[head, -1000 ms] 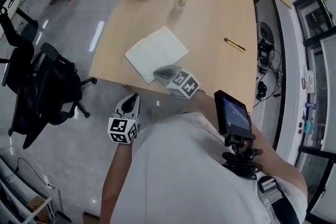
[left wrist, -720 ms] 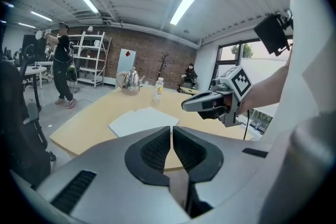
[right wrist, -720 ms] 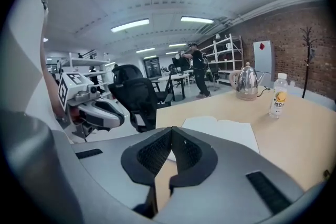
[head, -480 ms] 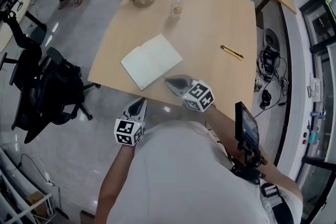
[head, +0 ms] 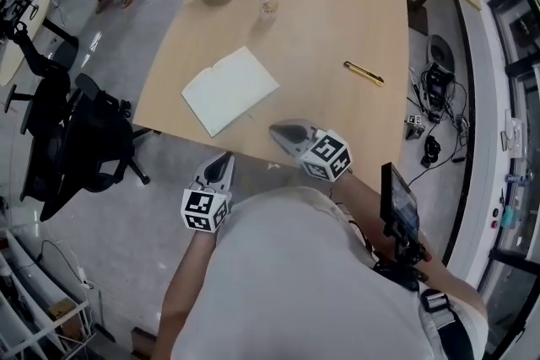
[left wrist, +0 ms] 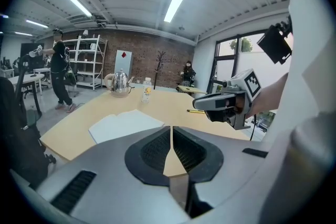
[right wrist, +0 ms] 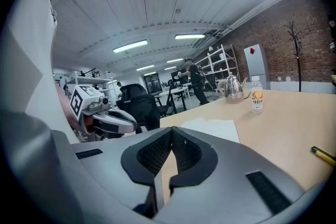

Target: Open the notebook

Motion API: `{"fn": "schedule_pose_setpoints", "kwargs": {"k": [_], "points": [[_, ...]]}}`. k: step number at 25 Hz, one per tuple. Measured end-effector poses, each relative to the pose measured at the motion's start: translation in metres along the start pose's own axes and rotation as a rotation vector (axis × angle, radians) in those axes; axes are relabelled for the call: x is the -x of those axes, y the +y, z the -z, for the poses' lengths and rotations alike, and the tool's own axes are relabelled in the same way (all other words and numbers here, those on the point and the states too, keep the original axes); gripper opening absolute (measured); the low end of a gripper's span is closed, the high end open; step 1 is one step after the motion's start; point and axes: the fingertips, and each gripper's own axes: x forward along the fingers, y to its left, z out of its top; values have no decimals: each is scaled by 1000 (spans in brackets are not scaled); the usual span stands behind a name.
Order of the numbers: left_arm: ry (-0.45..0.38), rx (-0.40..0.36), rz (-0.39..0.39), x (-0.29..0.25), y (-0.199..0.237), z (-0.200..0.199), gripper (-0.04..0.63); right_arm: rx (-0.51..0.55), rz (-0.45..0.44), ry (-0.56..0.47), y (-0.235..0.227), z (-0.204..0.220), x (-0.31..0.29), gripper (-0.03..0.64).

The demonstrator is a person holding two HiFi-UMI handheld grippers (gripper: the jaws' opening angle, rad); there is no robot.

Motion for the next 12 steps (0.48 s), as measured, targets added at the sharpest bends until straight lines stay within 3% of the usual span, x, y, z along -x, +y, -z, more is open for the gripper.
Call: {"fn": "schedule_pose_setpoints", "kwargs": {"k": [12], "points": [[6,0,-39,-2,-28,3,20,-15,-17,-37,-4,7,34,15]]}}
